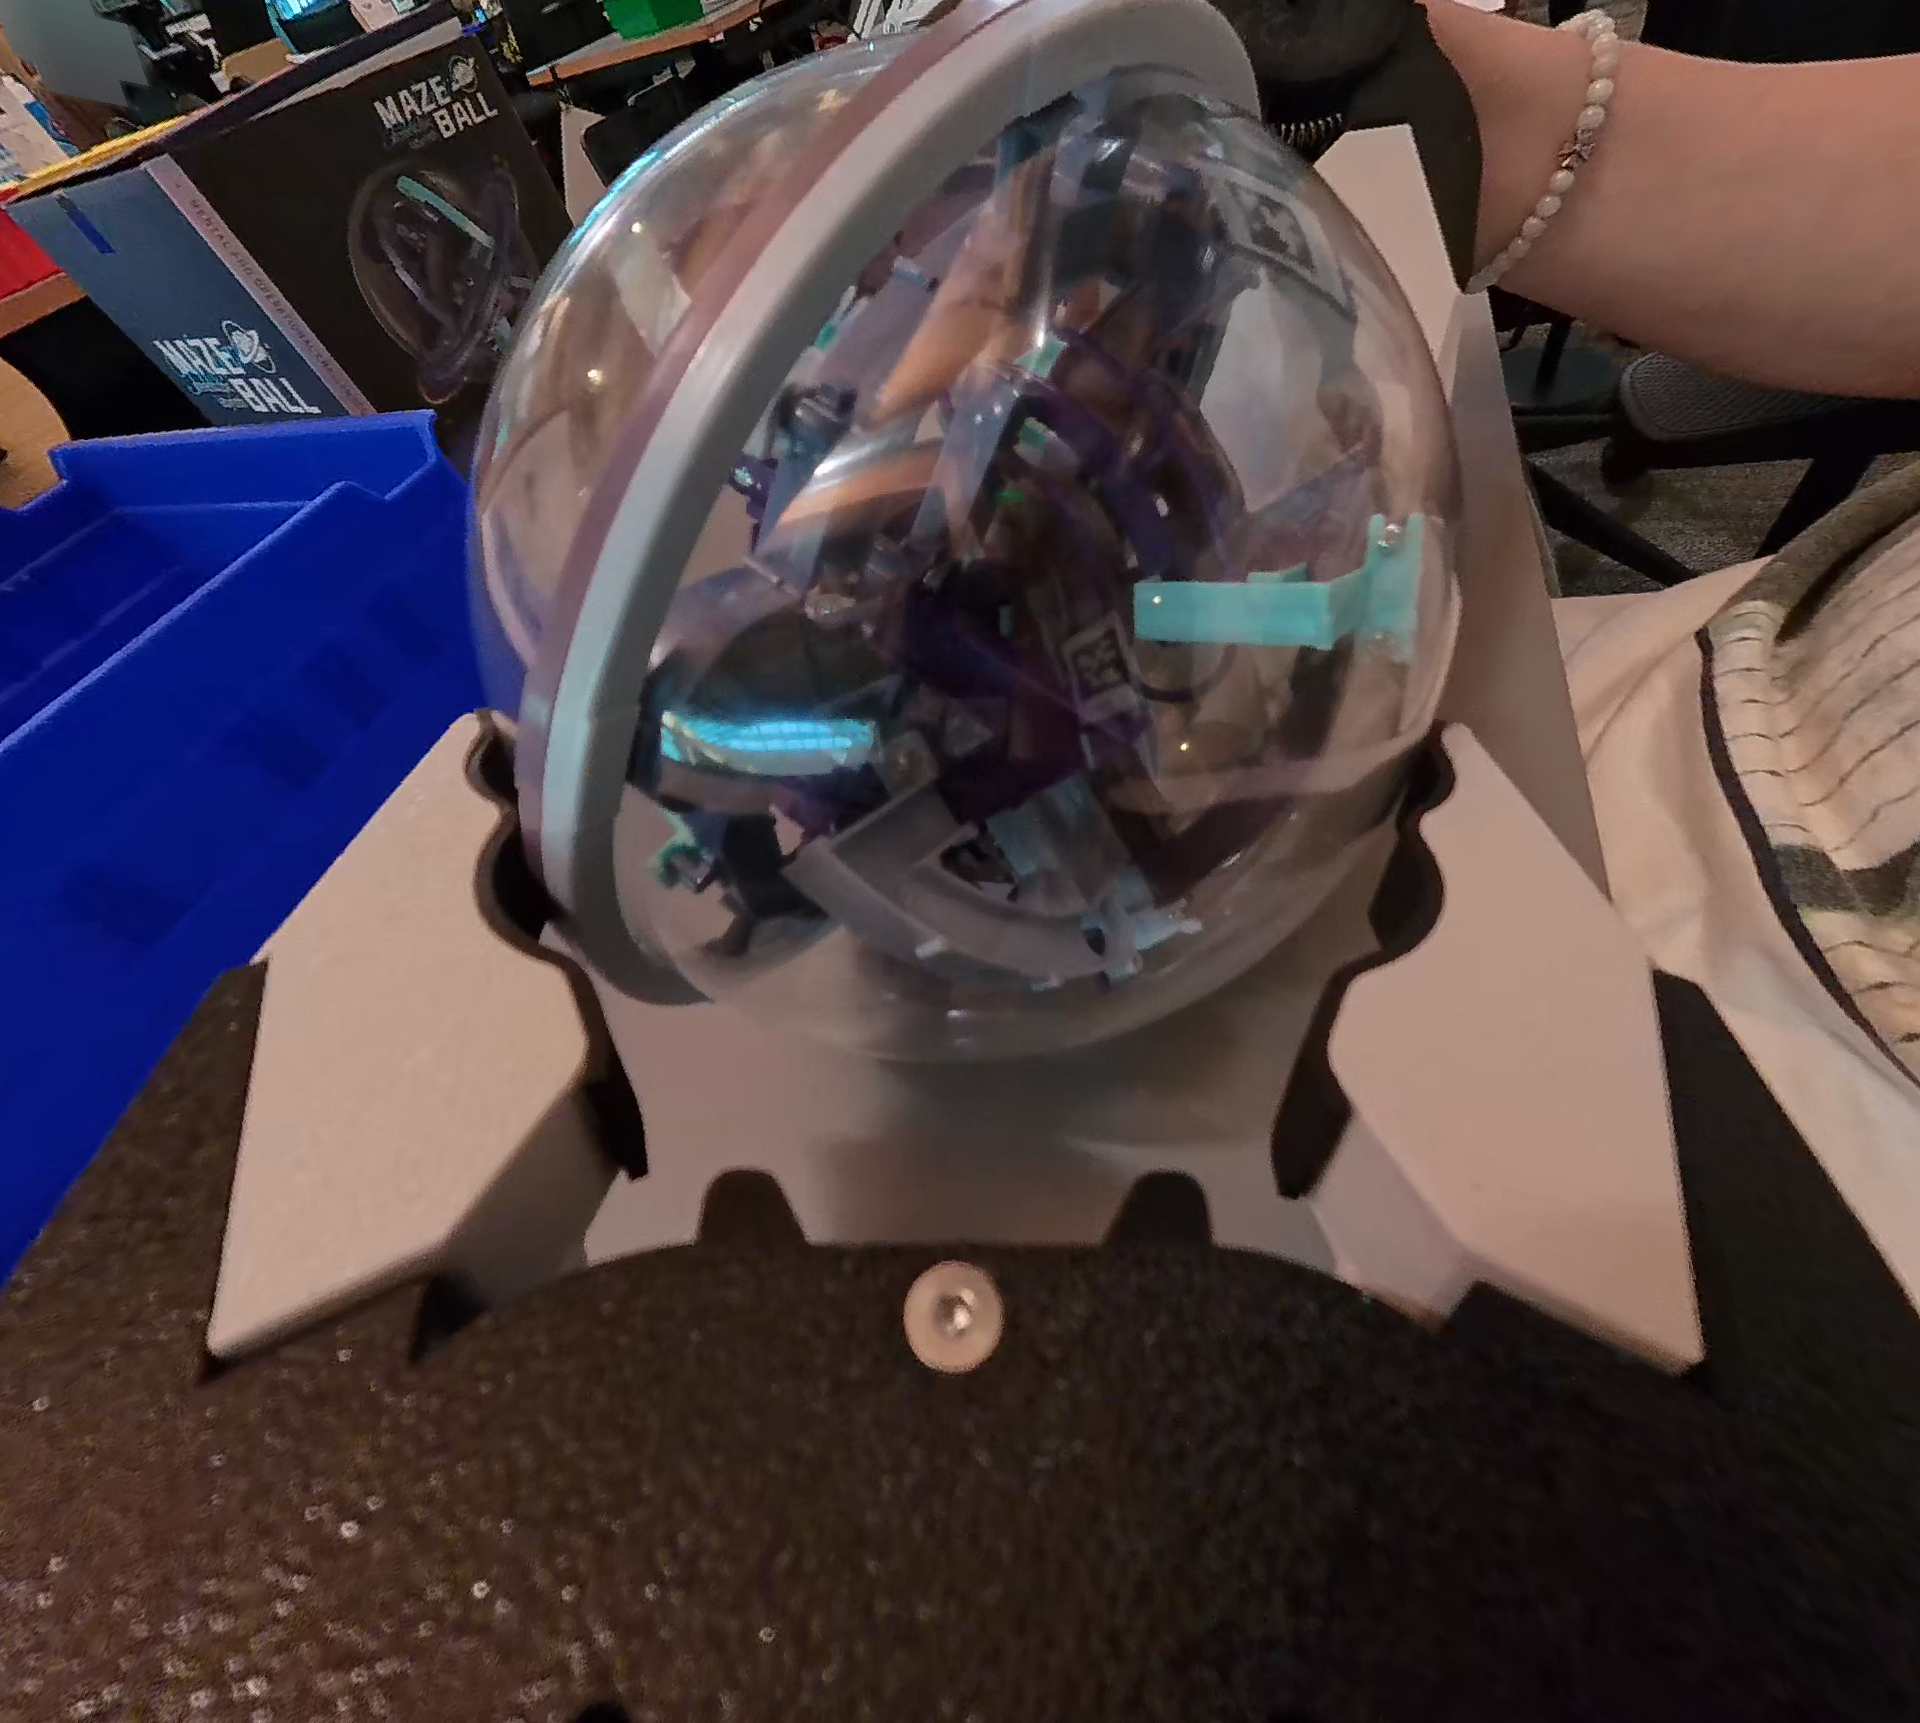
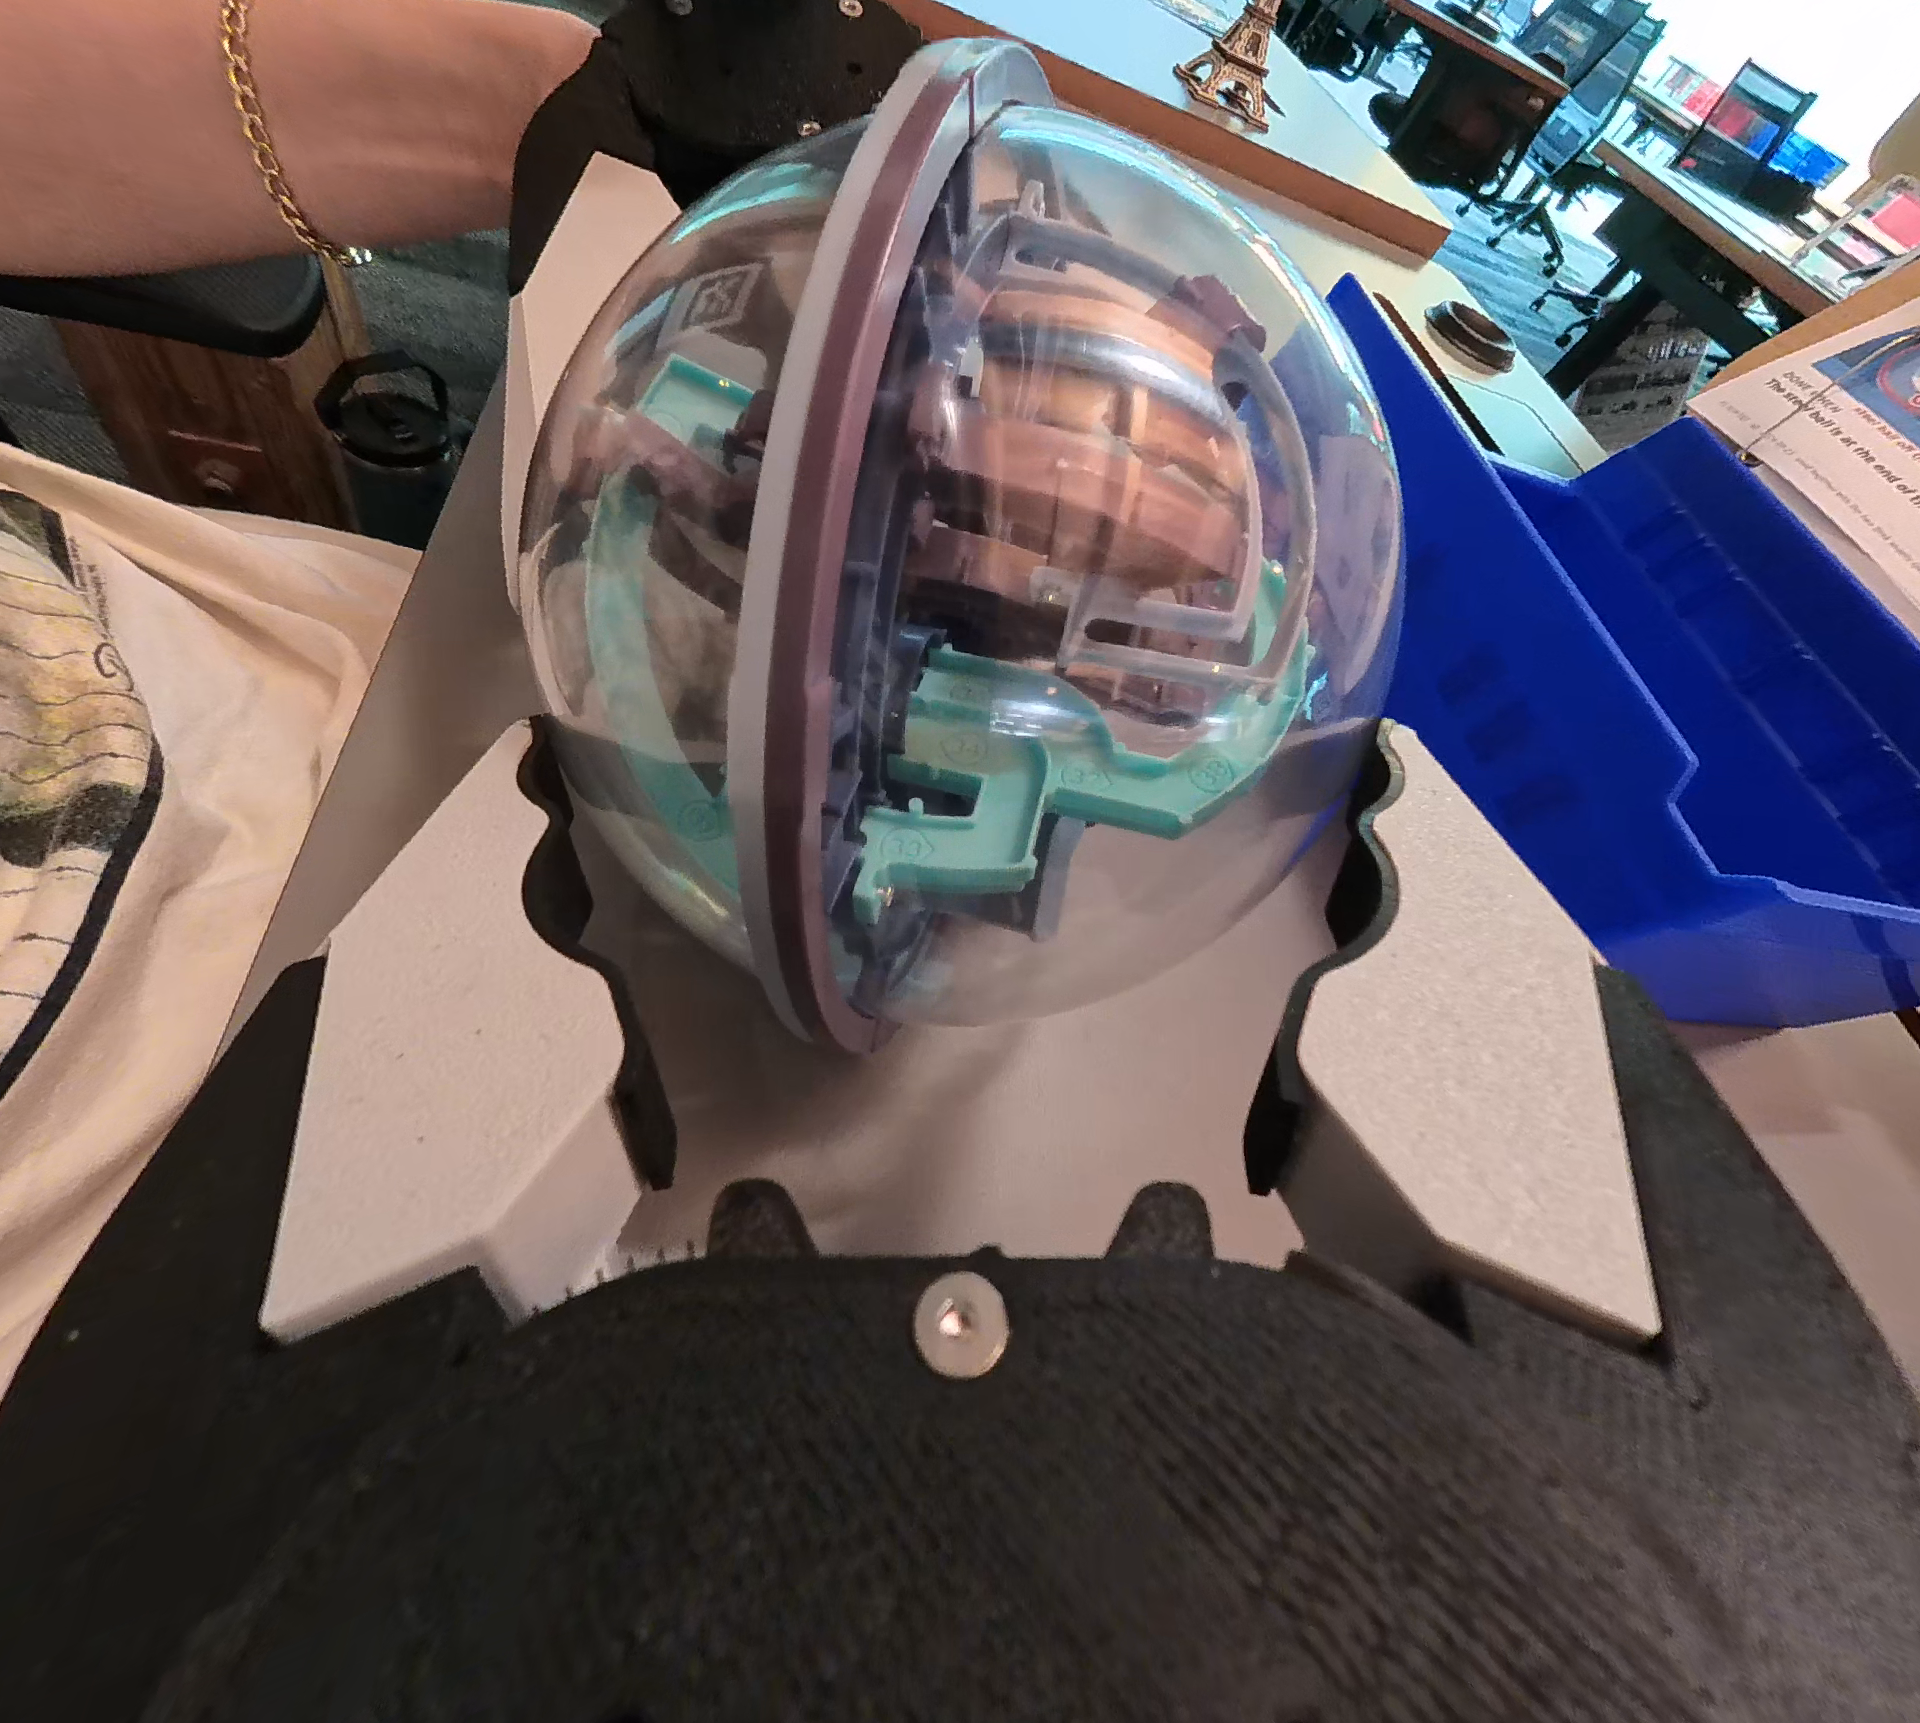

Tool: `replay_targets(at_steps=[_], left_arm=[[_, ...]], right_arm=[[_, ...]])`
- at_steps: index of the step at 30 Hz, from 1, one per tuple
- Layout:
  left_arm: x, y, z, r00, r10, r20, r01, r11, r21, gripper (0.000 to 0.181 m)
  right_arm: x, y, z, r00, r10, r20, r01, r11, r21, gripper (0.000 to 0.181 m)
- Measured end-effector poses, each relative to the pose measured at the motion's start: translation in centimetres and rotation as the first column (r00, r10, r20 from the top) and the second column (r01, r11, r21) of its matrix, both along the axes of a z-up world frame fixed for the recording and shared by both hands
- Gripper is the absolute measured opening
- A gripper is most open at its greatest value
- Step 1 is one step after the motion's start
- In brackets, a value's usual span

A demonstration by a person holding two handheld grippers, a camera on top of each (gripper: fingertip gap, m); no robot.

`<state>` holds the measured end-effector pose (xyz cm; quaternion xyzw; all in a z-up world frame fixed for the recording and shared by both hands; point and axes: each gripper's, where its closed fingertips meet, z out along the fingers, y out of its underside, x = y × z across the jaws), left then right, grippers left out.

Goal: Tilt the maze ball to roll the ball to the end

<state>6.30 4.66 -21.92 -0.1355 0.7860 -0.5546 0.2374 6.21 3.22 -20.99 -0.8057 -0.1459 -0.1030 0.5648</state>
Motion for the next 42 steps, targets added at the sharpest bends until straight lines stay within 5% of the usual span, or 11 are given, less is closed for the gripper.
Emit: replay_targets(at_steps=[18,42], left_arm=[[0.4,0.0,-0.8,1.0,0.011,0.018,-0.012,0.999,0.042,0.157],[0.5,-0.5,-0.5,0.999,0.033,-0.022,-0.031,0.998,0.058,0.157]], right_arm=[[0.2,-0.2,0.0,0.997,-0.001,0.073,0.002,1.0,-0.013,0.144],[0.5,-0.7,0.1,1.0,-0.001,-0.003,0.001,1.0,0.009,0.145]])
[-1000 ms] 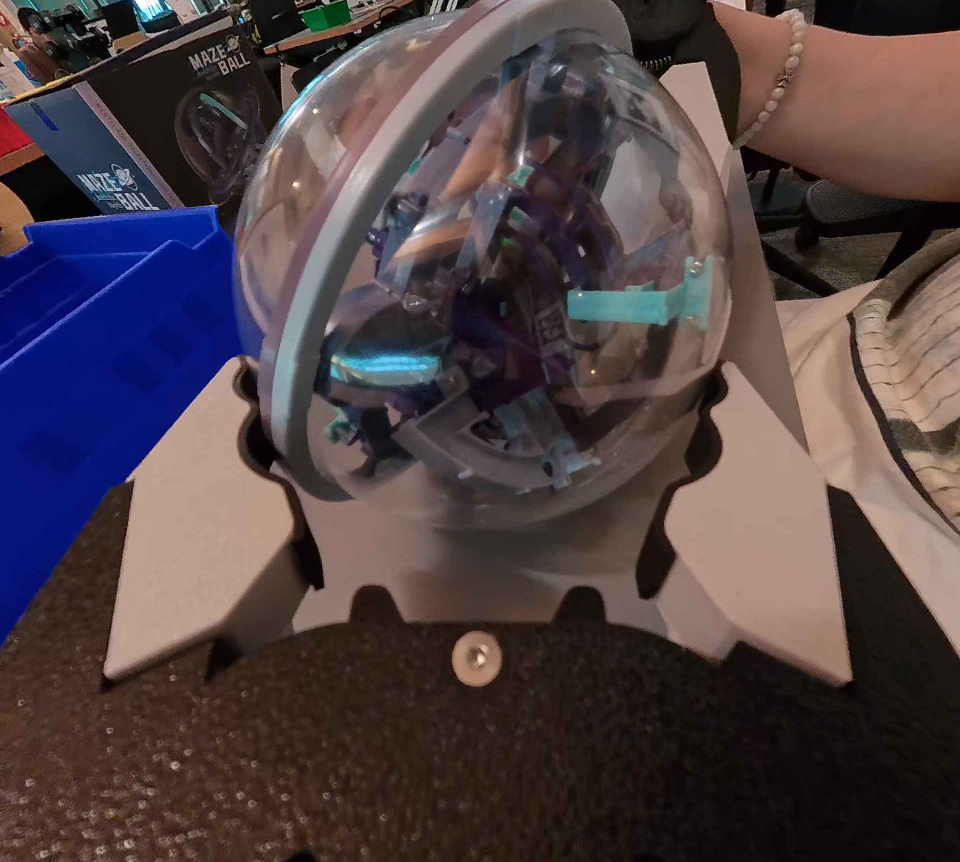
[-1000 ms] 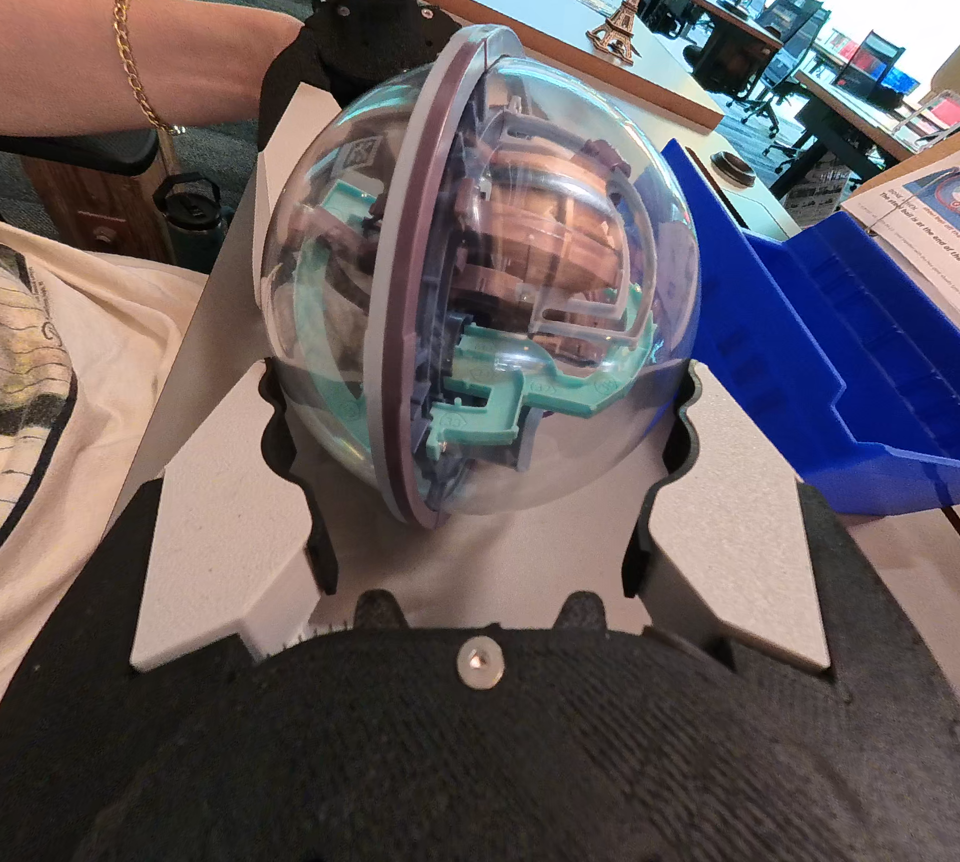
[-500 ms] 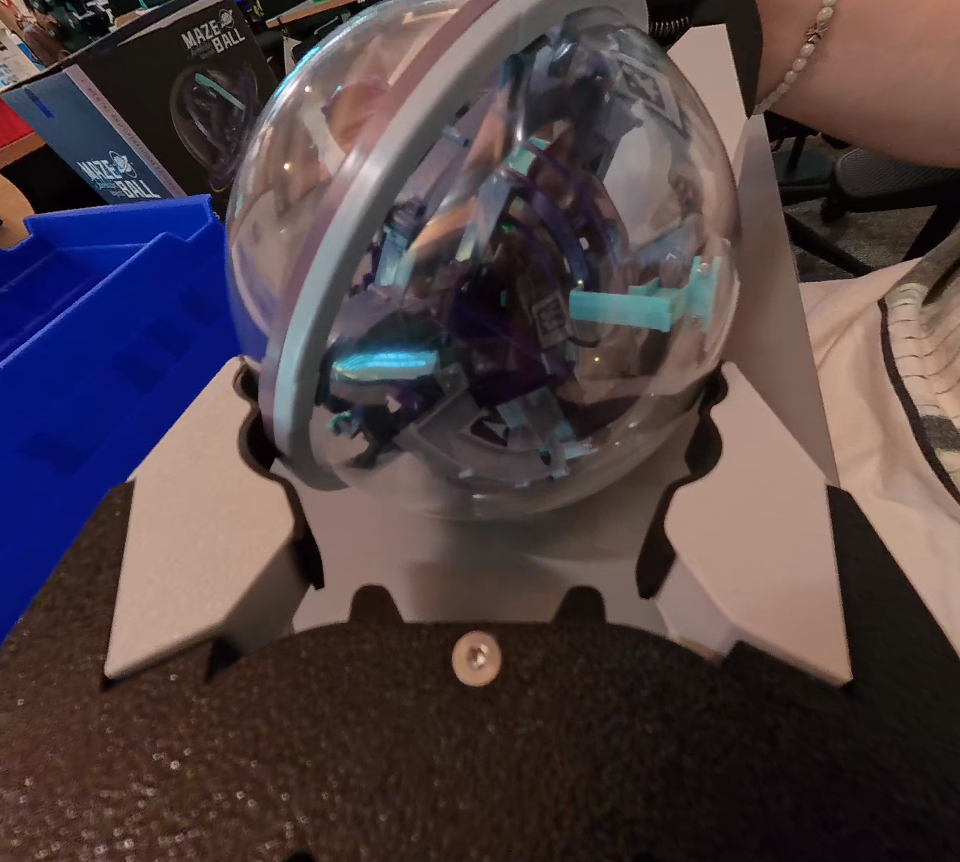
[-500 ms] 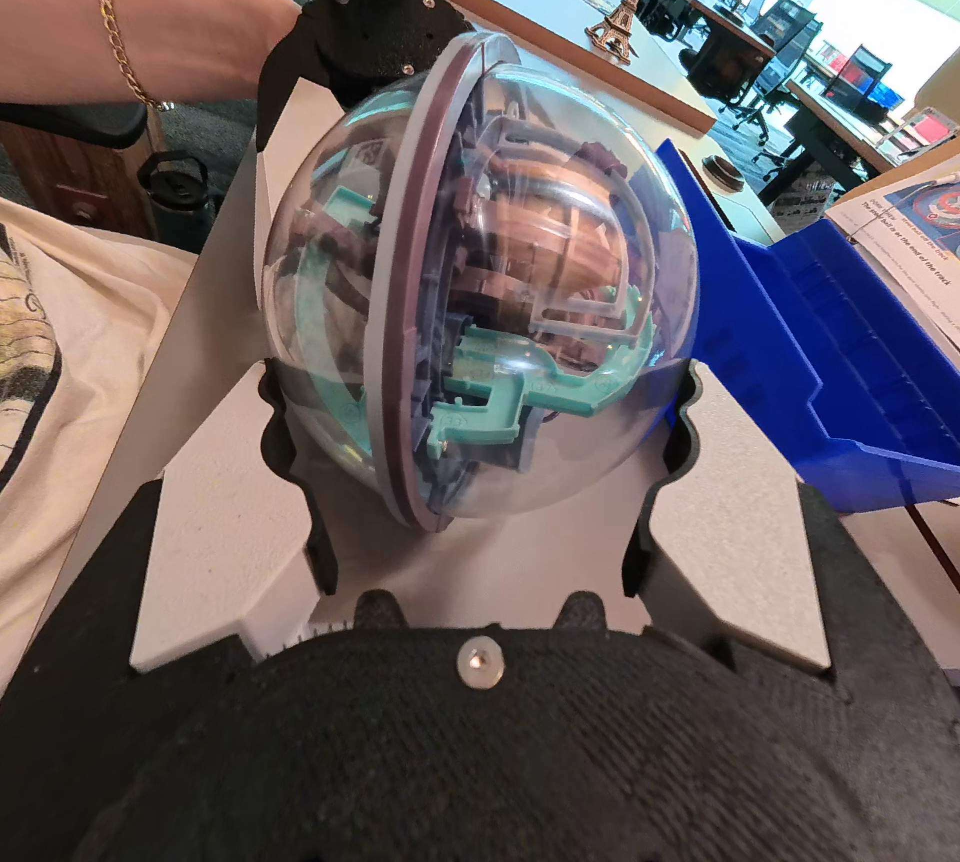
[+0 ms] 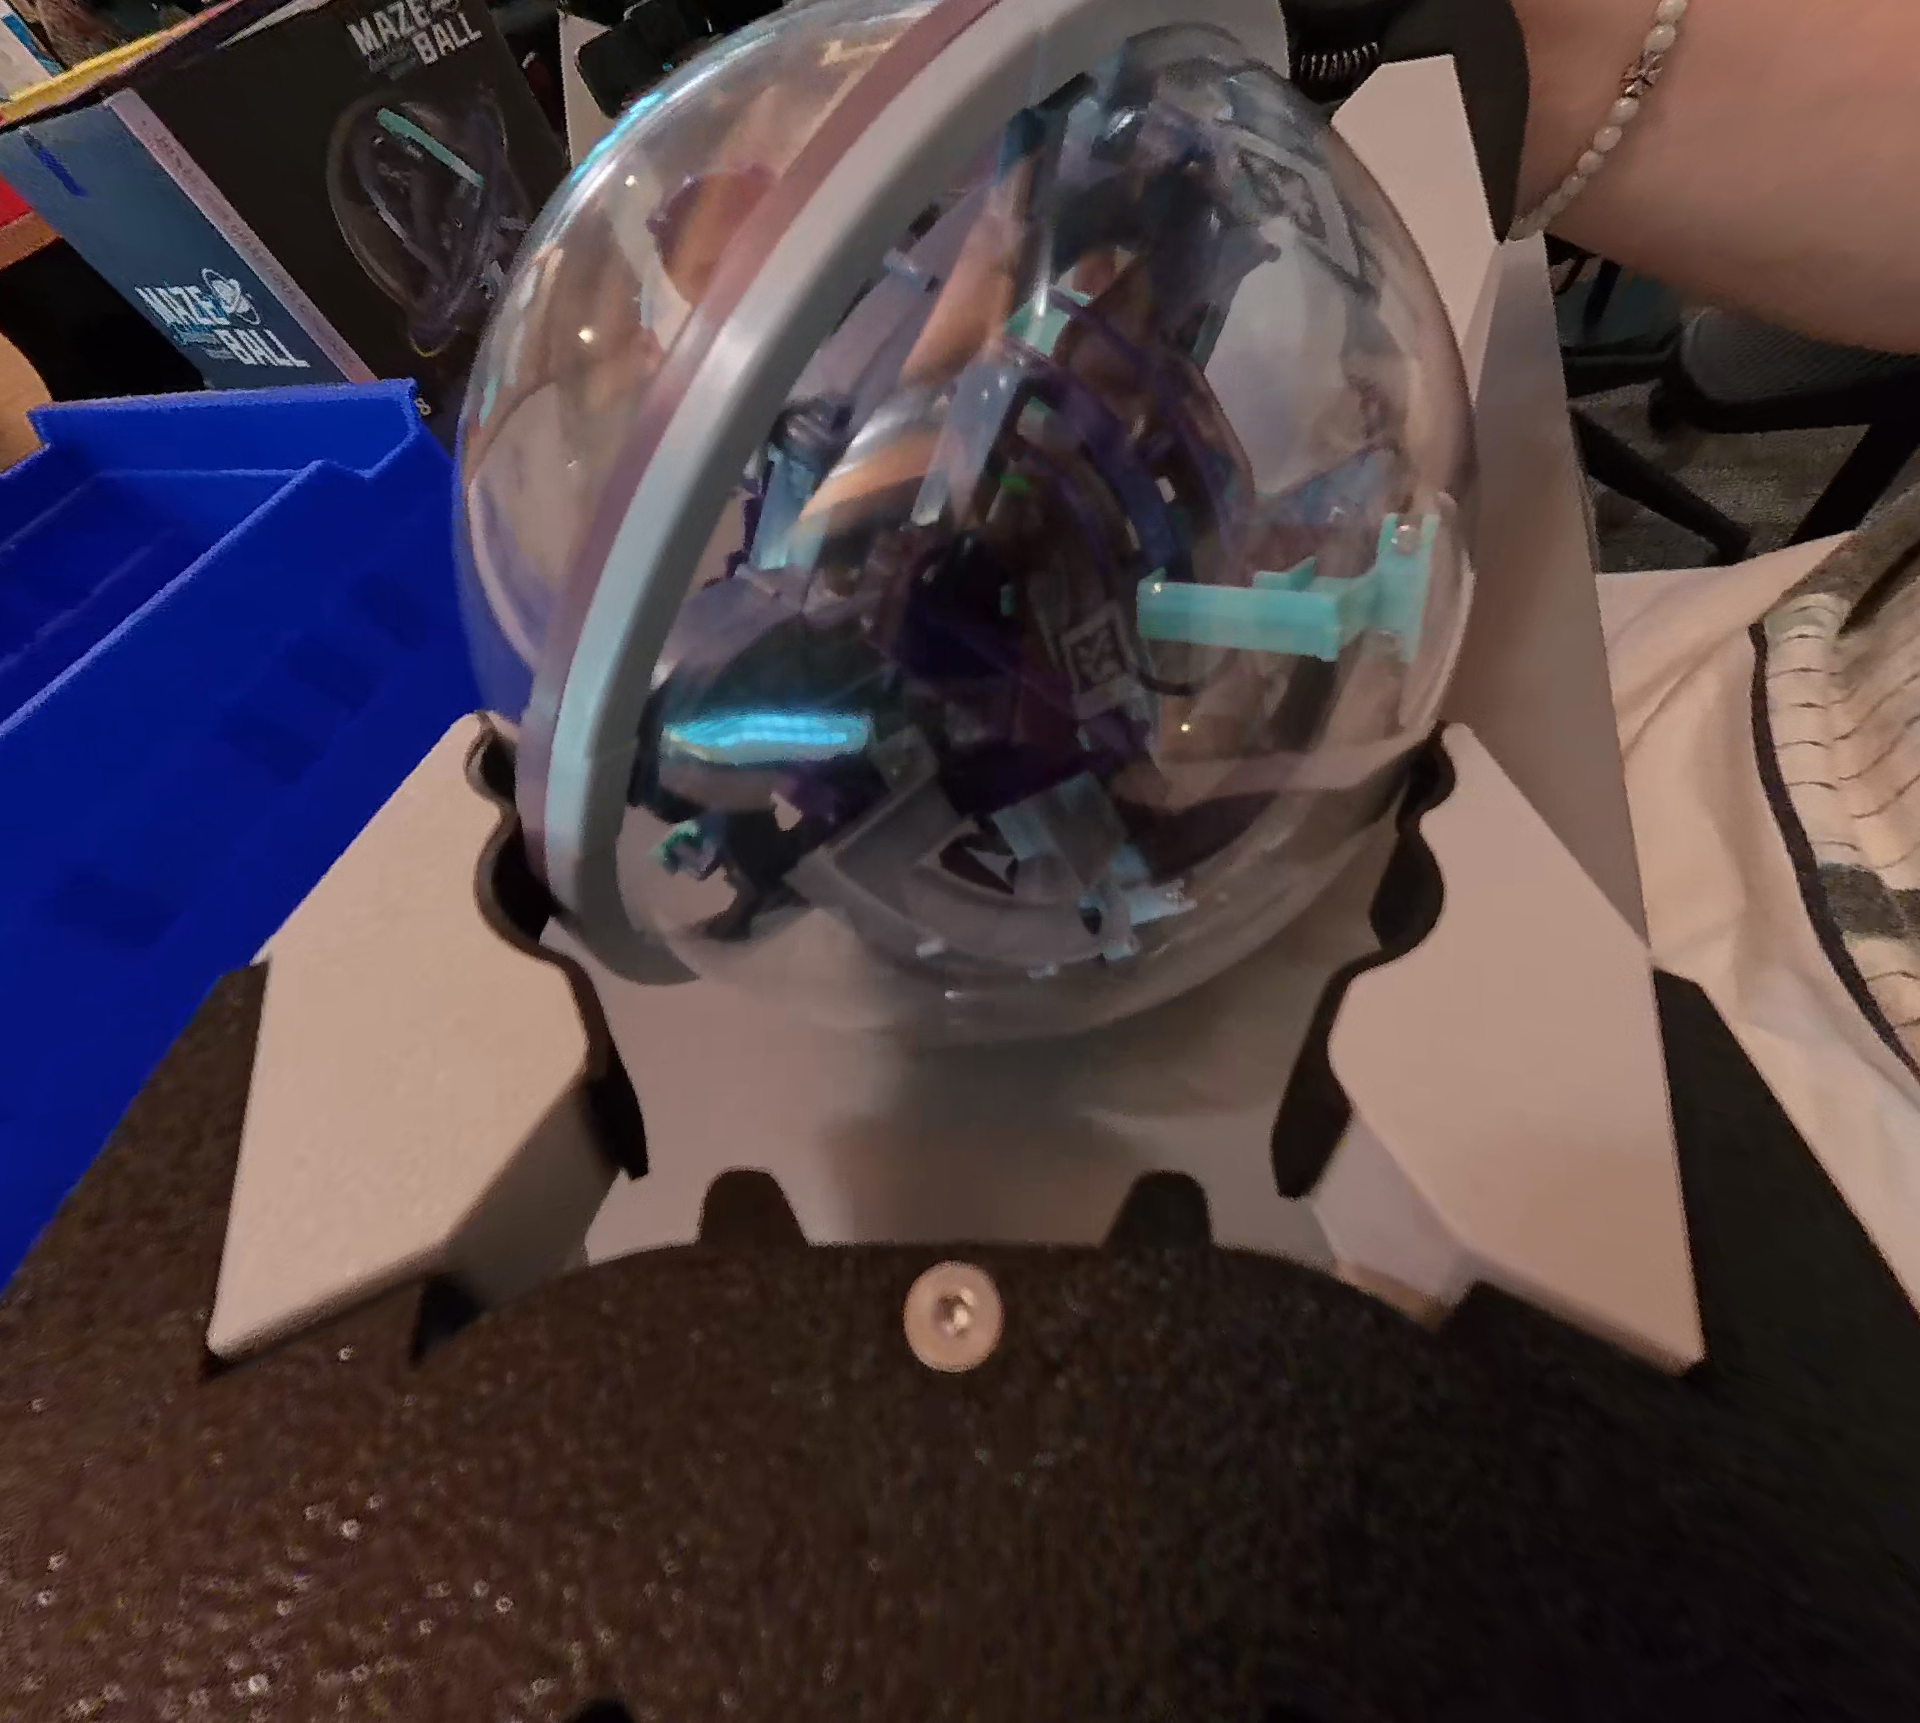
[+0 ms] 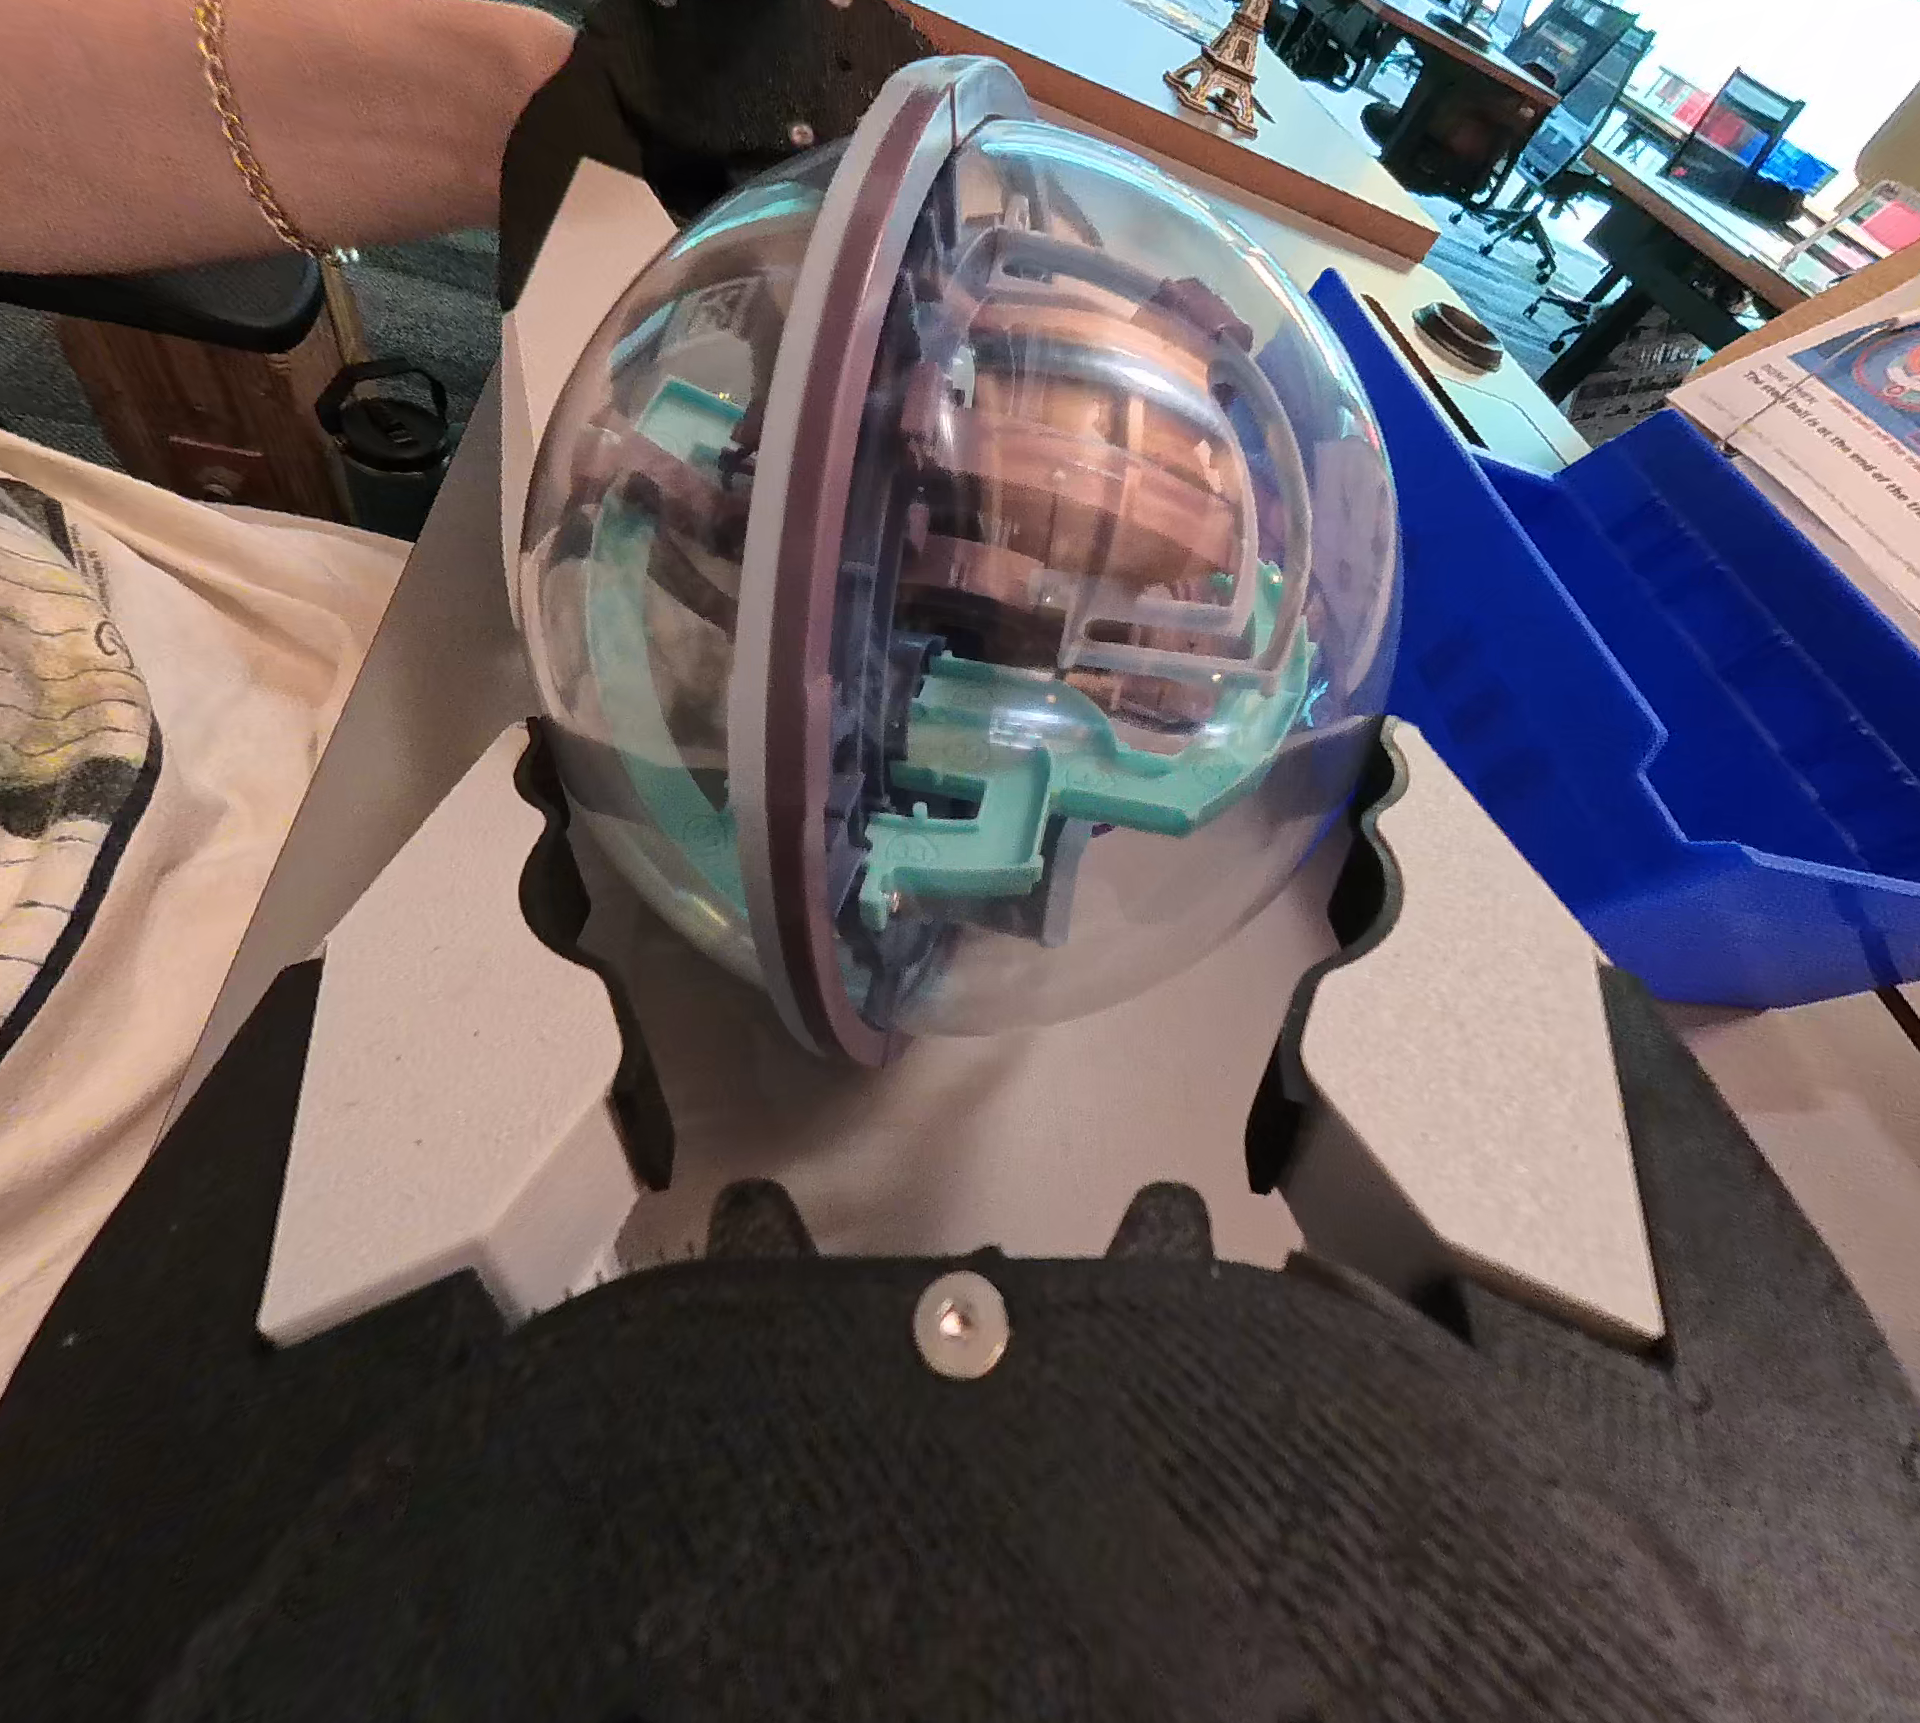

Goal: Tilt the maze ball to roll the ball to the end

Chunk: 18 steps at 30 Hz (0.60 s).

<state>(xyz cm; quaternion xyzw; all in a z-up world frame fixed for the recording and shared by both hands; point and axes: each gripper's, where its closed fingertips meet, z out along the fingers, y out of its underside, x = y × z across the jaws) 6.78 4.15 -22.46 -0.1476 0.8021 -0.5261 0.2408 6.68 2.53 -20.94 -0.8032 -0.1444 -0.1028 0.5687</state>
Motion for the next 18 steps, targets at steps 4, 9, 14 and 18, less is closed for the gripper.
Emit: replay_targets(at_steps=[4,9,14,18], left_arm=[[-0.02,0.1,-0.04,1.0,0.0,-0.003,0.0,1.0,-0.009,0.157],[-0.02,0.19,-0.08,1.0,0.001,-0.009,-0.001,1.0,-0.015,0.157],[-0.07,0.33,-0.16,1.0,0.0,-0.011,0.0,1.0,-0.015,0.157],[-0.09,0.38,-0.2,1.0,0.001,-0.013,-0.001,1.0,-0.014,0.157]], right_arm=[[-0.03,0.13,0.06,1.0,0.005,-0.007,-0.005,1.0,0.011,0.145],[0.0,0.19,0.04,1.0,0.006,-0.024,-0.006,1.0,0.02,0.145],[-0.07,0.34,0.1,1.0,0.007,-0.02,-0.007,1.0,0.022,0.145],[-0.09,0.4,0.14,1.0,0.011,-0.021,-0.01,0.999,0.03,0.145]])
